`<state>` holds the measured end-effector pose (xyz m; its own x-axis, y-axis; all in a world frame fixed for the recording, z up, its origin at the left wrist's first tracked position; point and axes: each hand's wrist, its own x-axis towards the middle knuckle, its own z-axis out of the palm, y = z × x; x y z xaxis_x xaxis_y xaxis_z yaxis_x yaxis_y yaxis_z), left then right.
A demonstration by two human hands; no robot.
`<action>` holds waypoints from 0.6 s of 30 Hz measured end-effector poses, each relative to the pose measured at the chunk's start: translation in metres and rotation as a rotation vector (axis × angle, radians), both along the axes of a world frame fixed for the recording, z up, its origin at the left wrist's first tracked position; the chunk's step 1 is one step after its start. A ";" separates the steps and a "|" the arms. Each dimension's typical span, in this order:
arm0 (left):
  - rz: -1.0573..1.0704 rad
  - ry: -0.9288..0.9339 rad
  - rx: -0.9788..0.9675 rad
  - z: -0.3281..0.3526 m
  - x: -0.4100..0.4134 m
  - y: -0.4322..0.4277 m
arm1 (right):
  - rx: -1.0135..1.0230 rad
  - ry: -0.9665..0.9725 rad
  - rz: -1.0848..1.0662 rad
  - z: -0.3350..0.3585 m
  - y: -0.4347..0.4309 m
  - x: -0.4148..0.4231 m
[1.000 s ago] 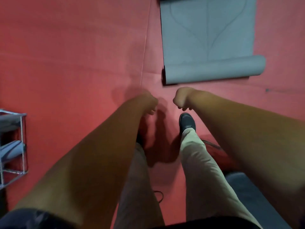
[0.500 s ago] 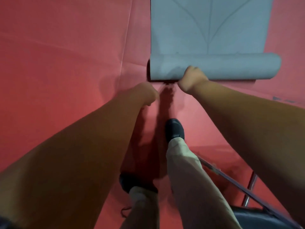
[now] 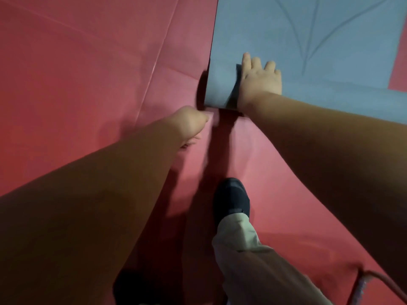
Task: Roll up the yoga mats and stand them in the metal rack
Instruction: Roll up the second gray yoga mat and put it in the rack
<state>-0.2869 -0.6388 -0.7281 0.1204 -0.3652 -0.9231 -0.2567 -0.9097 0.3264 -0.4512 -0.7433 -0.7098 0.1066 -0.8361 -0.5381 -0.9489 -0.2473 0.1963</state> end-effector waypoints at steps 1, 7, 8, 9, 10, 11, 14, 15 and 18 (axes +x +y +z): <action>0.063 0.032 -0.005 -0.006 0.003 0.001 | -0.046 0.010 0.048 -0.003 0.006 0.004; 0.407 0.161 -0.034 -0.013 0.037 0.003 | -0.083 -0.130 0.035 -0.005 0.043 0.019; 0.461 0.190 -0.037 -0.012 0.043 0.001 | -0.081 -0.184 0.026 -0.002 0.047 0.024; 0.519 0.224 -0.033 -0.010 0.053 0.000 | -0.093 -0.240 0.020 0.001 0.051 0.033; 0.593 0.262 -0.024 -0.007 0.064 0.000 | -0.113 -0.299 0.019 0.004 0.055 0.046; 0.661 0.297 -0.013 -0.004 0.076 0.001 | -0.133 -0.358 0.025 0.008 0.060 0.062; 0.786 0.400 -0.023 0.009 0.117 0.010 | -0.174 -0.500 0.080 0.022 0.079 0.117; 0.798 0.409 -0.046 0.015 0.134 0.017 | -0.187 -0.535 0.106 0.025 0.088 0.134; 0.810 0.379 -0.127 0.030 0.189 0.049 | -0.170 -0.655 0.214 0.029 0.127 0.180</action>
